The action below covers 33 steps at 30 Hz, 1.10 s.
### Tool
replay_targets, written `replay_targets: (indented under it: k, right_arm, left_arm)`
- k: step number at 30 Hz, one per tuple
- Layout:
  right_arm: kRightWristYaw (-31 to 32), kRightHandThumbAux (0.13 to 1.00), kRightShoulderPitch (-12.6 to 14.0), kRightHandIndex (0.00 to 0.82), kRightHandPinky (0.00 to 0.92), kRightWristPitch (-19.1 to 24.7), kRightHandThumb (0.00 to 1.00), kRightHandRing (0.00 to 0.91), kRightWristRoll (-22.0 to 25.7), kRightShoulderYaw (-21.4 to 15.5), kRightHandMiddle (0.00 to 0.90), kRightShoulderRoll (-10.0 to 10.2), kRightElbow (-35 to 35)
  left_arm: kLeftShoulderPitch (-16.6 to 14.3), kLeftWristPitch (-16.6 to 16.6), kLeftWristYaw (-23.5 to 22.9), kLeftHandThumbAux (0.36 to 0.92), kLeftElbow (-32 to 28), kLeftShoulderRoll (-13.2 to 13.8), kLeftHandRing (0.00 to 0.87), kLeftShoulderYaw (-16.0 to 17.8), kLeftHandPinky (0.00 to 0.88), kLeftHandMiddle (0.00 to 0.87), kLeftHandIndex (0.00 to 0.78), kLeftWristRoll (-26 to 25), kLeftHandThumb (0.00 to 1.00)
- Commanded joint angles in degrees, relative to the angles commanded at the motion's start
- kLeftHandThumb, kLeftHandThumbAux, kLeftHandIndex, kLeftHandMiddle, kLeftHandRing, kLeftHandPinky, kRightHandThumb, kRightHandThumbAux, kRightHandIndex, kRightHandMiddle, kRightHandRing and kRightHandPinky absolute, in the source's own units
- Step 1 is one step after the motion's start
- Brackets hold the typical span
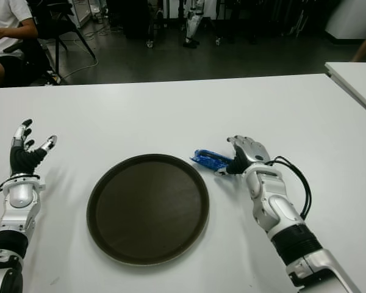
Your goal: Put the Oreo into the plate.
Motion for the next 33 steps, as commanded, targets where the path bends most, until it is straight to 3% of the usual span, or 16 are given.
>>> replay_targets:
  k: [14, 25, 33]
  right_arm:
    - [0.93, 0.622, -1.07, 0.0, 0.0, -0.69, 0.0, 0.0, 0.26, 0.31, 0.0, 0.06, 0.46]
    - [2.44, 0.619, -3.71, 0.0, 0.0, -2.04, 0.0, 0.0, -0.81, 2.18, 0.0, -0.02, 1.92]
    - [3.76, 0.571, -5.41, 0.0, 0.0, -1.46, 0.0, 0.0, -0.17, 2.64, 0.0, 0.92, 4.18]
  left_arm:
    - [0.61, 0.78, -0.24, 0.729, -1.76, -0.68, 0.027, 0.14, 0.007, 0.011, 0.0, -0.49, 0.0]
    - [1.33, 2.52, -0.57, 0.748, -4.53, -1.01, 0.038, -0.39, 0.018, 0.022, 0.002, -0.18, 0.0]
    - [1.38, 4.18, -0.62, 0.704, -5.02, -1.36, 0.016, 0.11, 0.022, 0.001, 0.0, -0.83, 0.0]
